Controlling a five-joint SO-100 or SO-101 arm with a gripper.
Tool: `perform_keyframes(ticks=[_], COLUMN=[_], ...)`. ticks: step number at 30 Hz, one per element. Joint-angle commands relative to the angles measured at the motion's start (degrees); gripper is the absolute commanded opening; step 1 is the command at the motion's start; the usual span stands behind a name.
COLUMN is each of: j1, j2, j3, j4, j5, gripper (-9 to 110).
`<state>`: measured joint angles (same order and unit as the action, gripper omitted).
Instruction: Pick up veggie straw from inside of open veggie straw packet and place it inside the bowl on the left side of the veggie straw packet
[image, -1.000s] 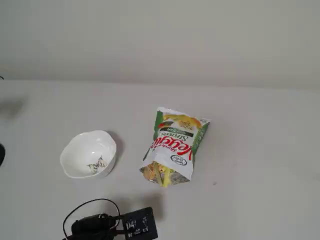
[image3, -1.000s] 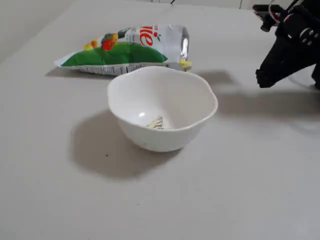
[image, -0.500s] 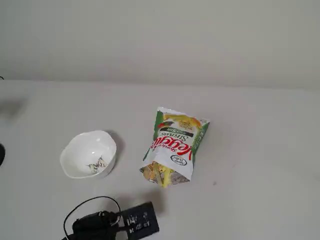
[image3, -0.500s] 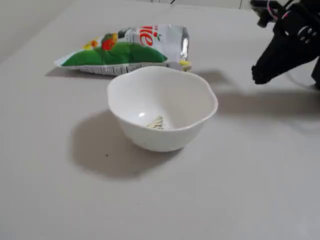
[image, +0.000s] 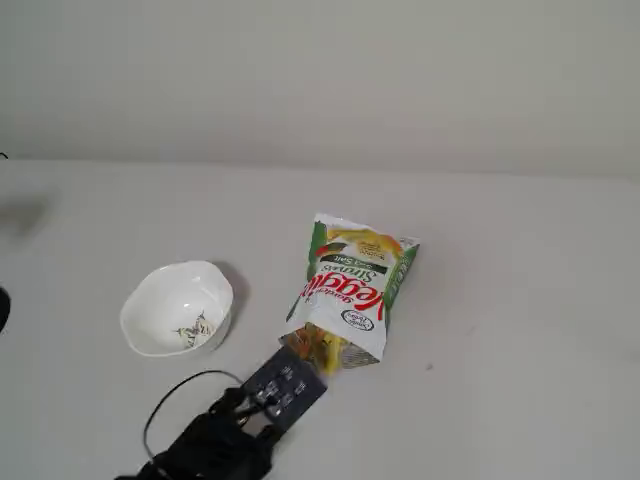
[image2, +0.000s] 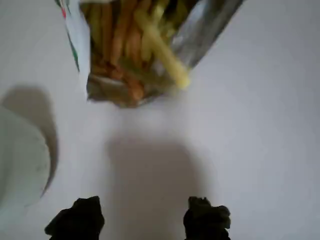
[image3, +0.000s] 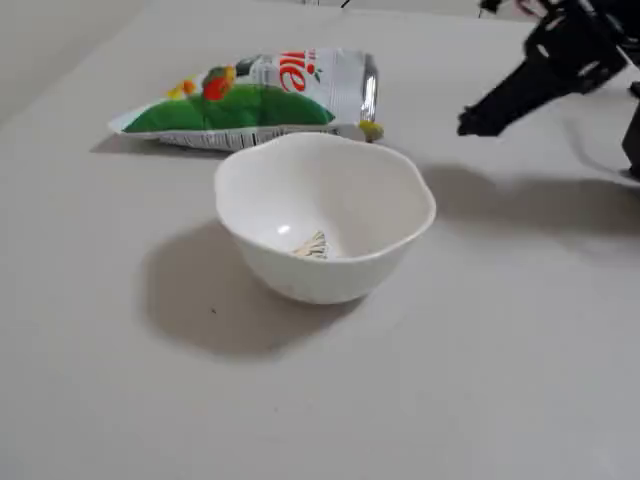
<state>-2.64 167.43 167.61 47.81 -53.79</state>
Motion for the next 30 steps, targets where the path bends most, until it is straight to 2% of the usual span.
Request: perform_keyframes(ticks=[1,13,30], j1=[4.7,8.5,8.3], j2=[-19.2,-55.7,-71.1], j3=[-13.0,-37.1,-47.6], j4=[-9.4,-16.0,-18.4], j5=[-9.8,-13.8,-14.1], gripper=[24,23,21])
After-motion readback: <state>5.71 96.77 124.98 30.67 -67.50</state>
